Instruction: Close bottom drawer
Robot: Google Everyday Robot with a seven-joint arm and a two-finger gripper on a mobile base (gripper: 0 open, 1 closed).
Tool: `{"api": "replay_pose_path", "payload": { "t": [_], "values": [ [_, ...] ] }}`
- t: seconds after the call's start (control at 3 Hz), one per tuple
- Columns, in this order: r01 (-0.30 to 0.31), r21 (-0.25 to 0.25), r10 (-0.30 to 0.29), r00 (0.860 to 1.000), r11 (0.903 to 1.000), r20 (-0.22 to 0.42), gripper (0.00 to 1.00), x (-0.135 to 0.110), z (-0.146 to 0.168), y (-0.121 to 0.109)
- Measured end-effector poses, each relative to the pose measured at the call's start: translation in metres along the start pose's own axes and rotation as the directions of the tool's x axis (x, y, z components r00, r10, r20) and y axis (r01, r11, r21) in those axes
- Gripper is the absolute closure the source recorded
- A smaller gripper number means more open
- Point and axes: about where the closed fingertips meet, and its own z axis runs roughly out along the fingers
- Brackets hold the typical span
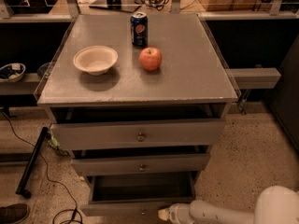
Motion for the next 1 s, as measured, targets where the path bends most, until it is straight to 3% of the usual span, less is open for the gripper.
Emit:
{"api": "replay_pose_path", "payload": {
  "t": [1.0],
  "values": [
    [-0.019,-0.012,0.019,0.999,0.9998,0.027,1.00,-0.0029,0.0058,0.0070]
  ]
}}
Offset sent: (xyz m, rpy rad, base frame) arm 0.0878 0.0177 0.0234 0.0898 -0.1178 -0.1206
